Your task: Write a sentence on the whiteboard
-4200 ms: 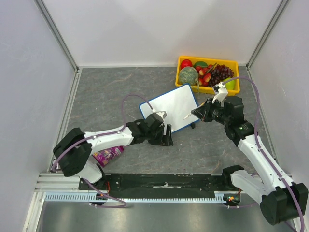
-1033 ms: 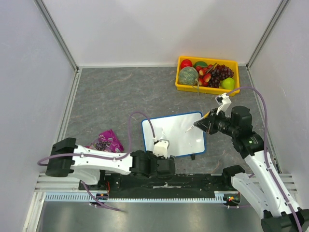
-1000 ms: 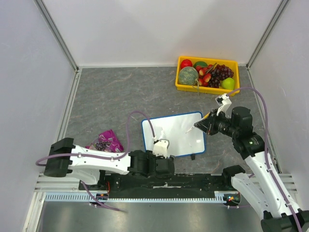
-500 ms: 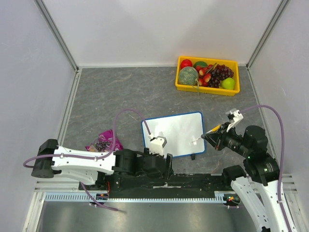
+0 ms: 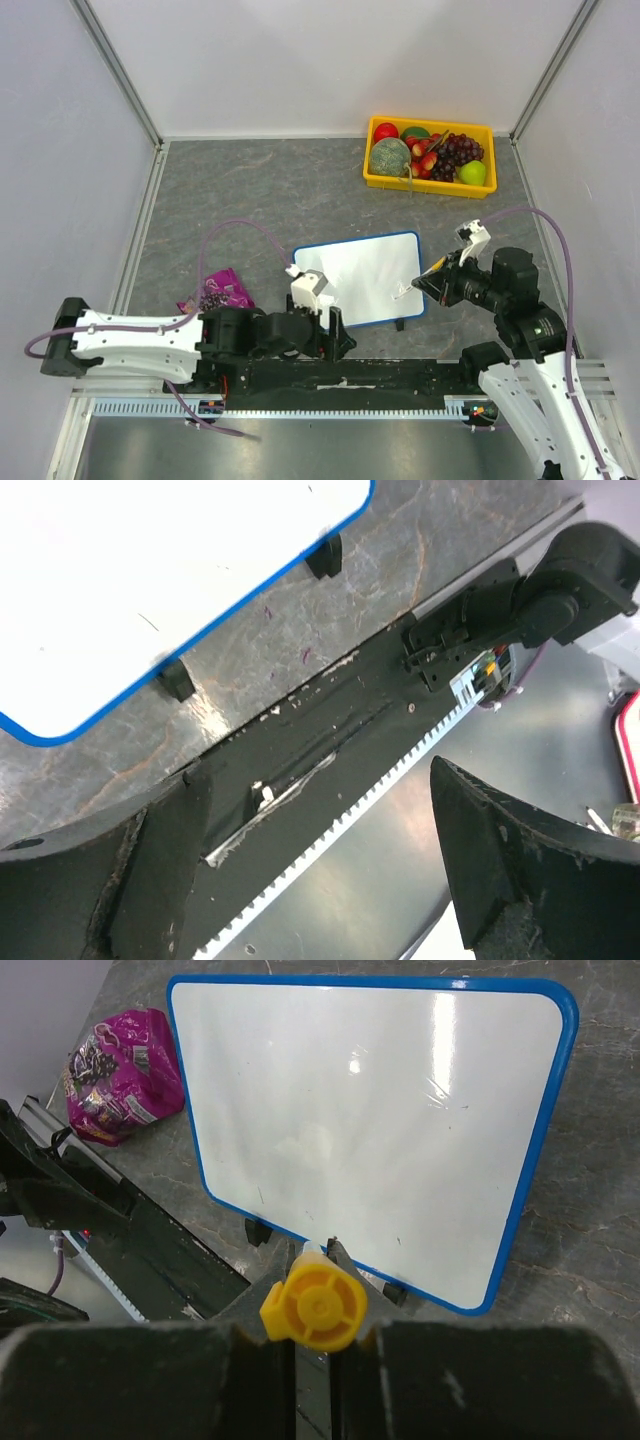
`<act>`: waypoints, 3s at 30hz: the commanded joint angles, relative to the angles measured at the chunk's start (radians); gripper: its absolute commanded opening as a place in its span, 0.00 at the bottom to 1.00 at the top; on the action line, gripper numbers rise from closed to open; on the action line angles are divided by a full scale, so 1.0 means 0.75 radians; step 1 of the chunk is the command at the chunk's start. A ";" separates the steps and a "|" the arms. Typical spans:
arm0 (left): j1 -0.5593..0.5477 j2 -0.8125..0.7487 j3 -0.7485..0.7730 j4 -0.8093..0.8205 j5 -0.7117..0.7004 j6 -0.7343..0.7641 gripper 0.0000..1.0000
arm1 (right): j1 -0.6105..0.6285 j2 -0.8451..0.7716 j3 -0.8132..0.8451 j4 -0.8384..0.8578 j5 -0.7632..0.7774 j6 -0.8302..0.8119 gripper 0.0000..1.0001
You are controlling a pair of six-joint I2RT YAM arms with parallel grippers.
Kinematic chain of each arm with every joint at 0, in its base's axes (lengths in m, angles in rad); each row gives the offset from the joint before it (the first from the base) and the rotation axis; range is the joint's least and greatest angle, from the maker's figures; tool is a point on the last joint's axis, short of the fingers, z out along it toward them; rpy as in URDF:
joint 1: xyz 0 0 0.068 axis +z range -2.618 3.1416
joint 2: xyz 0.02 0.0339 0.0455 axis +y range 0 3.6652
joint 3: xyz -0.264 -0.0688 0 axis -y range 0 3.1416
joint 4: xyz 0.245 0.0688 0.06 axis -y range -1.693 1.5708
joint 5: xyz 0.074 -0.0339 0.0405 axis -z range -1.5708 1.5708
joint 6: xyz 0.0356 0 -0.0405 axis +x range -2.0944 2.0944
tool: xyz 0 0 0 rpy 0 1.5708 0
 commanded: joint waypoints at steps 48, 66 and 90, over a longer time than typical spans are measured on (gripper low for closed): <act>1.271 -0.438 -0.357 0.264 1.146 0.399 0.96 | 0.092 0.395 -0.147 0.789 -0.069 0.129 0.00; 1.524 -0.577 -0.496 0.235 1.283 0.438 0.97 | 0.258 0.401 -0.132 0.818 0.121 0.097 0.00; 1.565 -0.461 -0.552 0.452 1.348 0.446 0.96 | 0.438 0.409 -0.145 0.875 0.258 0.103 0.00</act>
